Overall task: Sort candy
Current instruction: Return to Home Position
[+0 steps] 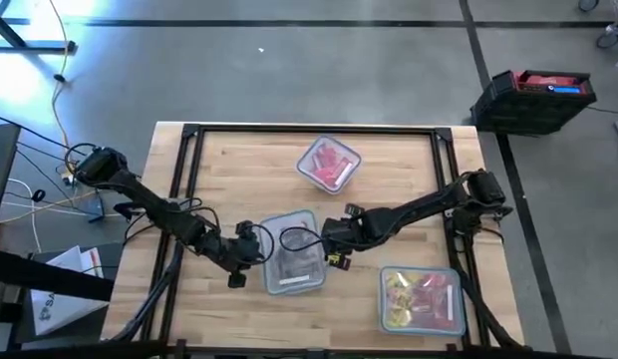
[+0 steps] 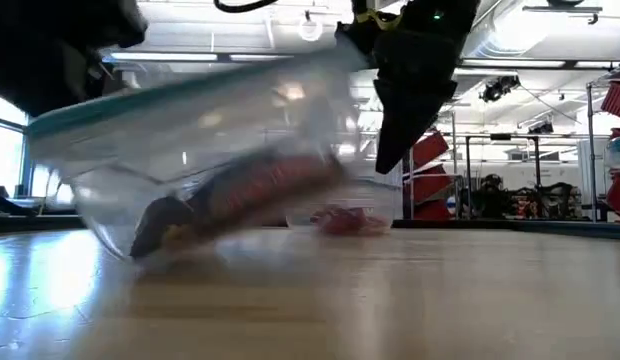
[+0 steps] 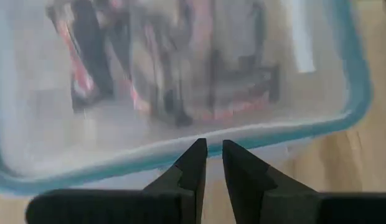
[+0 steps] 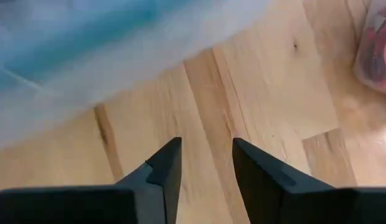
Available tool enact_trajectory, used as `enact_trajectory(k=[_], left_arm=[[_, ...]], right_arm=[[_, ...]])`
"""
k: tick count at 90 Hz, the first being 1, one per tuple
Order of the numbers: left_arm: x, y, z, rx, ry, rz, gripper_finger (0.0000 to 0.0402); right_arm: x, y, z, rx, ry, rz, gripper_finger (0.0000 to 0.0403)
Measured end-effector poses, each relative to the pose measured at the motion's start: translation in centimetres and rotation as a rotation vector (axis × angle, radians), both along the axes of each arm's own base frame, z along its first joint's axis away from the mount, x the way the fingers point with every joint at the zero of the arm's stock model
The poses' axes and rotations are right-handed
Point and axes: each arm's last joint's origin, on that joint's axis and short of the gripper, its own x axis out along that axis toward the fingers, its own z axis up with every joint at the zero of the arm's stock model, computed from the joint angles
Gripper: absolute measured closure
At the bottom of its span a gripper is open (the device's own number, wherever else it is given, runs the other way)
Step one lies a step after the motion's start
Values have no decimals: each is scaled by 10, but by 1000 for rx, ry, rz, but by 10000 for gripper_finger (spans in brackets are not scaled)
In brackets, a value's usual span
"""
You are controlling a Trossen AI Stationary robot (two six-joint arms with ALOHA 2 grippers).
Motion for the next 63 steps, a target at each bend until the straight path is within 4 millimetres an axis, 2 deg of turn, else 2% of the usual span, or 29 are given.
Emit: enact_trajectory(k=[32, 48, 63], left_arm=[[-3, 0, 5, 33, -39, 10, 363], [-6, 2, 16, 38, -102, 12, 363], [-12, 6, 29, 44, -153, 12, 363]], right_arm=[[3, 7, 2, 11, -55, 18, 289], [4, 7, 2, 18, -63, 9, 289], [3, 12, 1, 101, -54, -1, 289]])
